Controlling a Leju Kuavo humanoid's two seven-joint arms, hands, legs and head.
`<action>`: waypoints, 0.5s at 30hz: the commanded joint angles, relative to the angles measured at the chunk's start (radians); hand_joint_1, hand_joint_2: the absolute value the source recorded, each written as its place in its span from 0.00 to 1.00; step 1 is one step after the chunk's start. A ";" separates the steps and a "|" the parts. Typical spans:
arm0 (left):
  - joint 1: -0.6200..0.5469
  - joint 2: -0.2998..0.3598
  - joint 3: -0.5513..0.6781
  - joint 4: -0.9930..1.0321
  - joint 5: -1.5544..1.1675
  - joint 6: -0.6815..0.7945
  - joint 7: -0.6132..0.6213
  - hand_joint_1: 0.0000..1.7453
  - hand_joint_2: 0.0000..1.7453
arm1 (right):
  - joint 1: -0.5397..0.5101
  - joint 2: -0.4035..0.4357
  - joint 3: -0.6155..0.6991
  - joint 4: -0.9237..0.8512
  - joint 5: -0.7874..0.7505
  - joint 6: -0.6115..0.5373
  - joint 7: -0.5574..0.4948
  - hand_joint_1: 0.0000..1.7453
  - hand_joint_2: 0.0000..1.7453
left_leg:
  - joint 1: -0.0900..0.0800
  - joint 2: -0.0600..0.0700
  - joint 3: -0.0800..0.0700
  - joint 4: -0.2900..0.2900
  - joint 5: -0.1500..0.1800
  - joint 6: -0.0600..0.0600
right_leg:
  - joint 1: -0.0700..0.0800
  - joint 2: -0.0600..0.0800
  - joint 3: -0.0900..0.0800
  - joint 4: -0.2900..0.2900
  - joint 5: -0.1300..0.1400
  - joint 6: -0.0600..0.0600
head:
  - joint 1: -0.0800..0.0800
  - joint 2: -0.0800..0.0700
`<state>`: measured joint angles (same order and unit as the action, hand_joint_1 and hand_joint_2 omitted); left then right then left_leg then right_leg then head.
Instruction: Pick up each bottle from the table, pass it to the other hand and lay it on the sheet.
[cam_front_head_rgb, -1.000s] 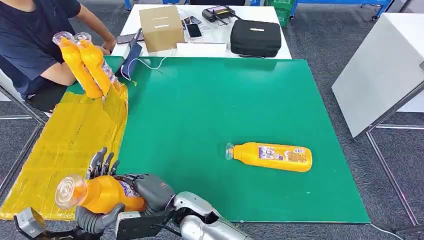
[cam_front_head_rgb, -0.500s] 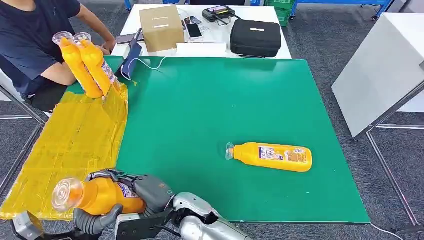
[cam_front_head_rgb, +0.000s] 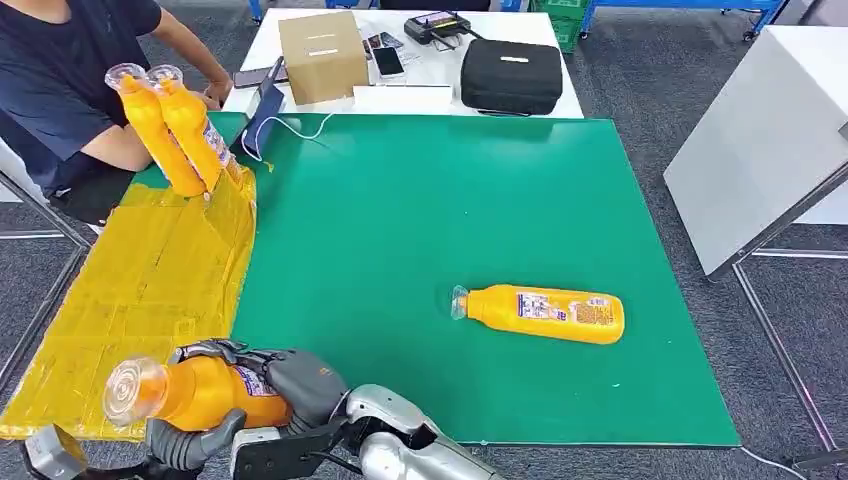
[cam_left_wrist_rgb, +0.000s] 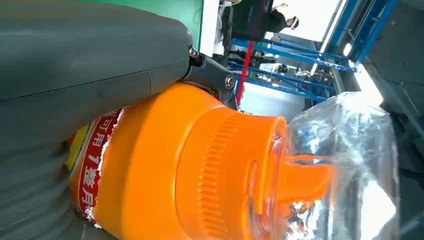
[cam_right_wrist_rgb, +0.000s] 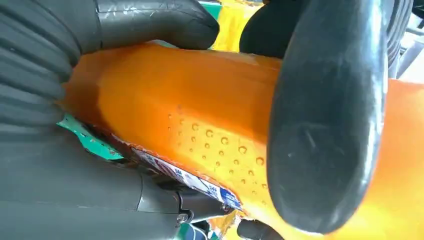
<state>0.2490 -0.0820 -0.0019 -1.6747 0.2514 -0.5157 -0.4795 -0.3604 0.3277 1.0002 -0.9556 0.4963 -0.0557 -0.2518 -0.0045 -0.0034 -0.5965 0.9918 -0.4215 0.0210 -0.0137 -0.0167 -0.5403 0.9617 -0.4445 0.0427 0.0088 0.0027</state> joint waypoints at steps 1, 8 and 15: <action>-0.041 -0.017 -0.019 0.000 -0.010 -0.021 0.005 1.00 1.00 | 0.035 -0.040 -0.026 0.017 0.003 -0.028 0.012 1.00 1.00 | 0.001 -0.003 0.003 -0.001 0.000 -0.001 | 0.001 -0.002 0.004 -0.002 -0.001 -0.001 | 0.000 0.000; -0.050 -0.040 0.100 -0.068 -0.245 0.160 -0.102 1.00 1.00 | 0.093 -0.165 -0.196 -0.235 0.043 -0.091 0.082 0.00 0.00 | 0.001 -0.004 0.000 0.000 0.000 -0.001 | 0.001 -0.003 0.003 -0.001 -0.001 -0.001 | 0.000 0.000; -0.066 -0.071 0.275 -0.051 -0.309 0.218 -0.140 1.00 1.00 | 0.193 -0.275 -0.310 -0.484 0.065 -0.079 0.062 0.00 0.00 | 0.001 -0.006 0.001 0.001 0.000 -0.001 | 0.001 -0.004 0.005 -0.001 -0.001 -0.001 | 0.001 0.000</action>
<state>0.2206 -0.1034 0.0714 -1.7335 -0.0180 -0.3150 -0.5986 -0.2610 0.2189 0.8410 -1.1575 0.5509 -0.1408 -0.1785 -0.0048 -0.0050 -0.5970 0.9919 -0.4215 0.0210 -0.0139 -0.0181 -0.5395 0.9615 -0.4444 0.0428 0.0095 0.0027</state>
